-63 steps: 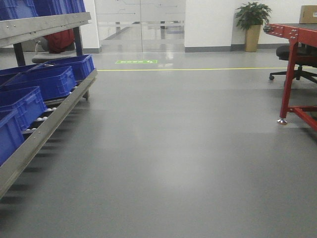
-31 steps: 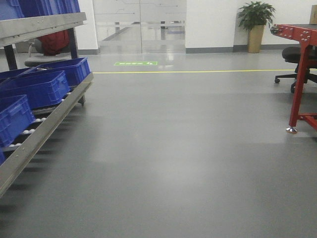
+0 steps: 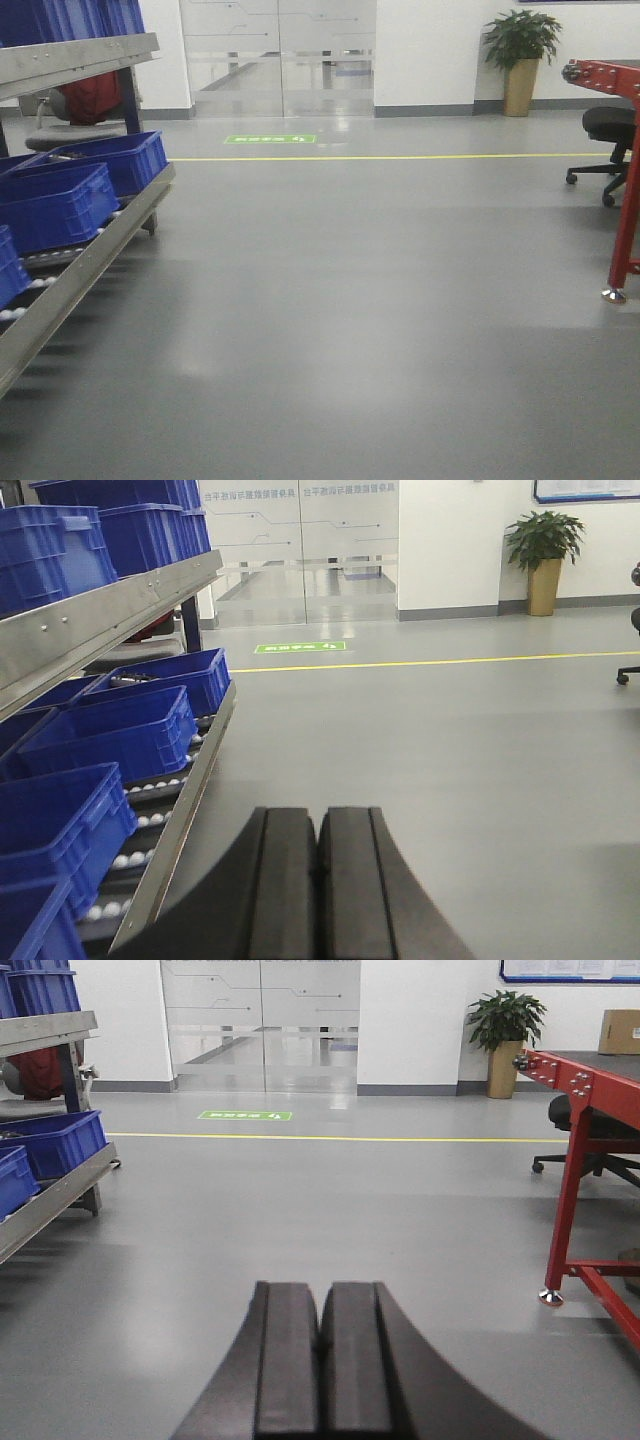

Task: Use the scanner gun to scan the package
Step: 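Drive the base forward along the aisle past the blue bin rack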

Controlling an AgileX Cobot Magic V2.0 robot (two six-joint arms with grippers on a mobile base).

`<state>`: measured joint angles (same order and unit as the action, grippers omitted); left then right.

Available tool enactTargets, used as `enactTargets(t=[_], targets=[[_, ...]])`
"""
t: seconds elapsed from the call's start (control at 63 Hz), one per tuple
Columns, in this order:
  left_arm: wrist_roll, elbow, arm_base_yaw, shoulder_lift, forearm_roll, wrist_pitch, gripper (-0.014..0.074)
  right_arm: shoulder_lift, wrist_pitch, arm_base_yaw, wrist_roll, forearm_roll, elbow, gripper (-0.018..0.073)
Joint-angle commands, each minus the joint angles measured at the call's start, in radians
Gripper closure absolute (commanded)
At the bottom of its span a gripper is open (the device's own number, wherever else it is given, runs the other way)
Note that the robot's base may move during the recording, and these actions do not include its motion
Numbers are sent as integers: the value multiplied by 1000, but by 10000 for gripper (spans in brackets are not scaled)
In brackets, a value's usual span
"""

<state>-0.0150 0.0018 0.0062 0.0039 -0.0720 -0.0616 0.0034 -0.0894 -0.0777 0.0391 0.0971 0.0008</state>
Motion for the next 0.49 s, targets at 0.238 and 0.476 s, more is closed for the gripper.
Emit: enactTargets(t=[0.238, 0.476], targets=[[-1, -2, 1, -4, -2, 26, 707, -3, 15, 1, 4, -6, -1, 721], [-1, -2, 1, -4, -2, 26, 707, -3, 15, 1, 4, -6, -1, 721]])
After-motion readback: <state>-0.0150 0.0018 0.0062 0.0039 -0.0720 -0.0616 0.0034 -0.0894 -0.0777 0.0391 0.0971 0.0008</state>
